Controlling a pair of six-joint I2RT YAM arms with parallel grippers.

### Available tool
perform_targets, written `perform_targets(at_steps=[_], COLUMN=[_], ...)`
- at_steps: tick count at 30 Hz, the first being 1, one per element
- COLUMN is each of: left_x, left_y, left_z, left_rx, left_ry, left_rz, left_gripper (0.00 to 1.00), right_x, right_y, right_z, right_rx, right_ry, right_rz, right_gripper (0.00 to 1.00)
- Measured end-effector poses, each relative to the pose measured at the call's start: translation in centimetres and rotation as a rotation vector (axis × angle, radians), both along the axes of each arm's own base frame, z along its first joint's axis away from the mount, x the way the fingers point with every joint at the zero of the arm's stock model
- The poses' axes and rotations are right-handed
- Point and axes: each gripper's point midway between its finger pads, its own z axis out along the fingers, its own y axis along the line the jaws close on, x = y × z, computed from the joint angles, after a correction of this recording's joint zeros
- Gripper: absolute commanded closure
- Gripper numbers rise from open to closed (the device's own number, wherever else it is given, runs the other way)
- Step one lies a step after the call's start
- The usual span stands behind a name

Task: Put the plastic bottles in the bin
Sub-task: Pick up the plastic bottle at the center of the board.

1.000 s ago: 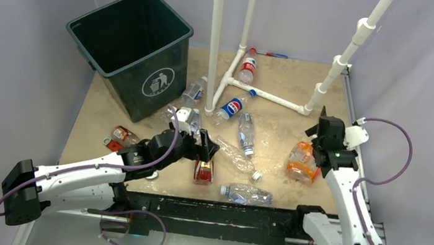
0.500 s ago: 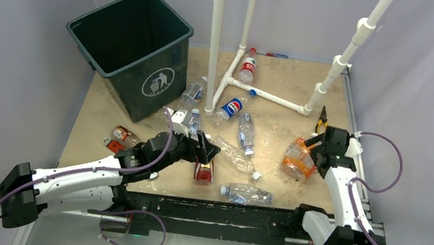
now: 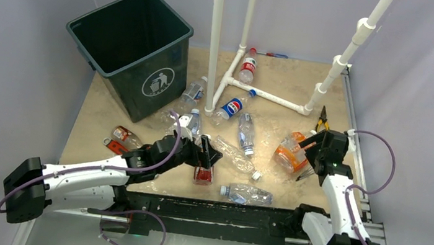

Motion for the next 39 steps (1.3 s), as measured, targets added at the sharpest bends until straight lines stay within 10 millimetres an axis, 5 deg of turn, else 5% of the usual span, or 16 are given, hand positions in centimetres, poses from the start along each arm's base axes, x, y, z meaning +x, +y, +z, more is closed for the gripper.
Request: perform_targets(at_steps=[11, 21, 29, 34, 39], left_x=[-1.2, -1.8, -2.1, -1.6, -1.2], left_y=[-1.1, -1.9, -3.0, -2.3, -0.2], left_z=[-1.4, -1.7, 0.0, 0.8, 2.4], left_rx=[0.034, 0.044, 0.032, 0.042, 0.056], left_ry=[0.021, 0.026, 0.008, -0.004, -0.032], left_rz=[-0.049, -0.076, -0.087, -0.048, 0.017], left_gripper=[0.01, 0.01, 0.02, 0.02, 0.02], right_x=[-0.5, 0.8, 1.3, 1.8, 1.8], right_y=[0.9, 1.7, 3.0, 3.6, 5.0], right_z=[-3.5, -4.6, -4.5, -2.5, 1.8], right_rx=[0.040, 0.080, 0.140, 0.145, 0.118], right_ry=[0.072, 0.033, -0.097, -0.202, -0.362], right_rz=[0.038, 0.059, 0.086, 0.123, 0.235], right_gripper=[0.04, 0.24, 0.52, 0.65, 0.72])
